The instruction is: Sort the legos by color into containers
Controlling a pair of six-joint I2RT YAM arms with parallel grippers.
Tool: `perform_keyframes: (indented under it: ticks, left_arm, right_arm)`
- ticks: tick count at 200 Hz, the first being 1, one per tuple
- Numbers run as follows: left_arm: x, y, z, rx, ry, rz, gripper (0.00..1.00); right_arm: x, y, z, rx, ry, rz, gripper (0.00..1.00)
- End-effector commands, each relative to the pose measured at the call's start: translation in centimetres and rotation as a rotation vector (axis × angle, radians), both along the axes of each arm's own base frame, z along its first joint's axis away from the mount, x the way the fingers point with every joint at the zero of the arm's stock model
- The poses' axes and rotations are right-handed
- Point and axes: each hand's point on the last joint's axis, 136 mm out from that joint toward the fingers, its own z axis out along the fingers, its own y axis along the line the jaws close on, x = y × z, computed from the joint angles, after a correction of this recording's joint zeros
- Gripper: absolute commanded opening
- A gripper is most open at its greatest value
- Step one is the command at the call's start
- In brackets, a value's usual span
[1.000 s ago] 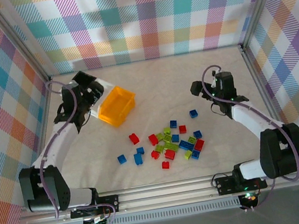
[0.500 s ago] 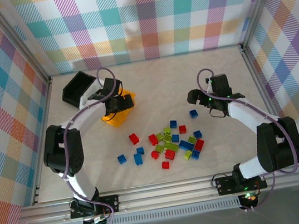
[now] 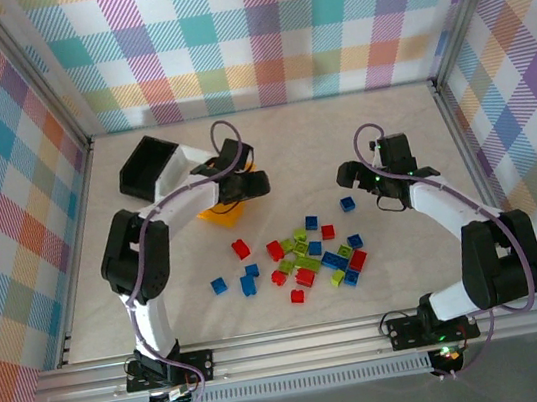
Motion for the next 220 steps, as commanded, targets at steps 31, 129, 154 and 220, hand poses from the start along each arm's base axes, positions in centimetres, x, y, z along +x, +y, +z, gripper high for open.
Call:
perform_keyframes:
  ticks: [31, 129, 154, 220]
  left_arm:
    - [0.8, -9.9, 4.4, -0.202, -0.012, -0.101, 0.78]
    - [-0.9, -0.6, 16.4, -0.132, -0.305, 0.111, 1.0]
    - [-3.2, 6.1, 16.6, 0.042, -0.349, 0.236, 1.0]
    - [-7.3, 13.1, 14.2, 0.169, -0.336, 0.344, 1.0]
  right_arm:
    - [0.0, 0.8, 0.6, 0.067, 0.021, -0.023, 0.96]
    - [1.8, 10.8, 1.5, 0.1, 0.031, 0.142, 0.81]
    - [3.3, 14.3, 1.0, 0.057, 0.029, 0.178, 0.8]
    - [6.5, 17.7, -2.0, -0.118, 0.099, 0.148, 0.62]
